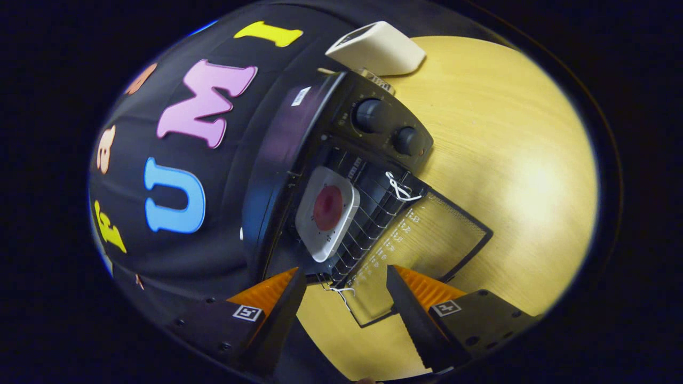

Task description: Open the toaster oven, put the food inside, and close the toaster oven door.

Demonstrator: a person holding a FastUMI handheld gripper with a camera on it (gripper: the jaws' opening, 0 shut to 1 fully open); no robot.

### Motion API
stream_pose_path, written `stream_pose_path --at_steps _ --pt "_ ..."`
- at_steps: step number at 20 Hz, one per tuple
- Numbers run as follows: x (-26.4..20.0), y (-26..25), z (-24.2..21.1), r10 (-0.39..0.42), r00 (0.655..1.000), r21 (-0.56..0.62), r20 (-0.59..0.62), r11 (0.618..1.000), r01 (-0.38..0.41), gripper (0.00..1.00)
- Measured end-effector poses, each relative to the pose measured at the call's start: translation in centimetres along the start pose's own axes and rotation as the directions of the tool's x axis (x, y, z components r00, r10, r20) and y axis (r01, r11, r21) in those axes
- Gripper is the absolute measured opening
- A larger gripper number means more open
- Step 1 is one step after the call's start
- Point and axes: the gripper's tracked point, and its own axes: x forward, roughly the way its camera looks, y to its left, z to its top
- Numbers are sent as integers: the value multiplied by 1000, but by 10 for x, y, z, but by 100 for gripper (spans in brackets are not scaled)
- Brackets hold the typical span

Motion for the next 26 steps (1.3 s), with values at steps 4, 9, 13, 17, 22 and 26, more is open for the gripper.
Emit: stream_pose_path --at_steps 4,9,13,17,22,26 --pt "-33 -8 -19 -11 1000 -394 -18 919 3 99" --pt "-41 -43 -43 -86 996 -648 -30 760 46 99" --pt "-38 -85 -75 -169 982 -733 -86 679 53 99" --pt "-32 -116 -89 -243 965 -780 -97 621 78 99" --pt "-16 -142 -101 -324 942 -791 -89 598 131 99" --pt "-3 -142 -100 -352 935 -803 -52 572 170 99"
